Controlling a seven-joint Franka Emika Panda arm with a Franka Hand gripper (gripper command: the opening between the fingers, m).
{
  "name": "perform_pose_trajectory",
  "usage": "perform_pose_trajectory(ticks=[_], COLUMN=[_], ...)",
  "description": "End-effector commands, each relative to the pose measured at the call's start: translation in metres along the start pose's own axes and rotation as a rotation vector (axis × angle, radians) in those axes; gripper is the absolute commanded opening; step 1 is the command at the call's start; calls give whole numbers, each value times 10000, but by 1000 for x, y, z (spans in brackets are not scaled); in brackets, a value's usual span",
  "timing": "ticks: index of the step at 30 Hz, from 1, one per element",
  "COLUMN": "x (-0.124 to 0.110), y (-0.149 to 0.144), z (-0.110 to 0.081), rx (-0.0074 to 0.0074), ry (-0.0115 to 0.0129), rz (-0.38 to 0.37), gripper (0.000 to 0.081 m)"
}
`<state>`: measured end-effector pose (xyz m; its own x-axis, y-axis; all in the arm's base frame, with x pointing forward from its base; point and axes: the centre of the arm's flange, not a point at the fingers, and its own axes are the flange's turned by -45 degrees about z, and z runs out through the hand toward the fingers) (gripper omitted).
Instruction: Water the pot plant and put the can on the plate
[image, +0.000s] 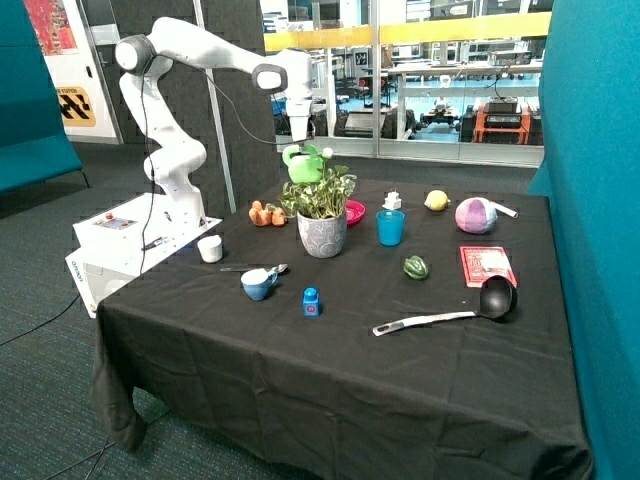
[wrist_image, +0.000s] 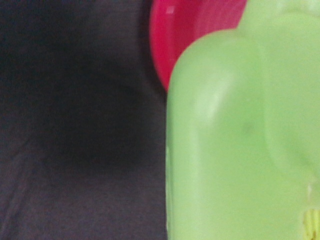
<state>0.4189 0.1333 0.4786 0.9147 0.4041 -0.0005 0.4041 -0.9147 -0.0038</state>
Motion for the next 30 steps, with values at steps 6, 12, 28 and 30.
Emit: perform_pose_trajectory(ticks=[6,12,28,30], x=[-9,-18,-57,-58], y=[40,52,79,78], z=[-10,-11,-6,-4], rx=[-37,-36,-34,-34], ry=[12,14,20,20], rz=[3710,4812,7899,8166], gripper=[0,0,0,0])
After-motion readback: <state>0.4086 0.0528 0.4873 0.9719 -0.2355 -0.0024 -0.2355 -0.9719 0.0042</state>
